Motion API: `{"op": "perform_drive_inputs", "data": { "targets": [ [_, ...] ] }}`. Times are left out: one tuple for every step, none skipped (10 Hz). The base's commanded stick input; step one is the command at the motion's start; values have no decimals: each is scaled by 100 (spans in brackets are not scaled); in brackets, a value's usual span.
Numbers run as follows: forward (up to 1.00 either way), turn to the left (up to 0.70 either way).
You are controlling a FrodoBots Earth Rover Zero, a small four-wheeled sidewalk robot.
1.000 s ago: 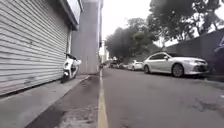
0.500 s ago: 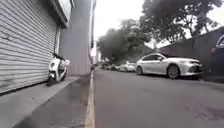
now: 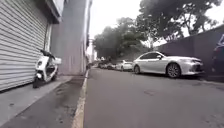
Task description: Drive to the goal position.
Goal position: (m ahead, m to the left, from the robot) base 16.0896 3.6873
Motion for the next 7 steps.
{"op": "perform_drive_inputs", "data": {
  "targets": [
    [70,0],
    [70,0],
    [70,0],
    [70,0],
    [70,0],
    [70,0],
    [70,0]
  ]
}}
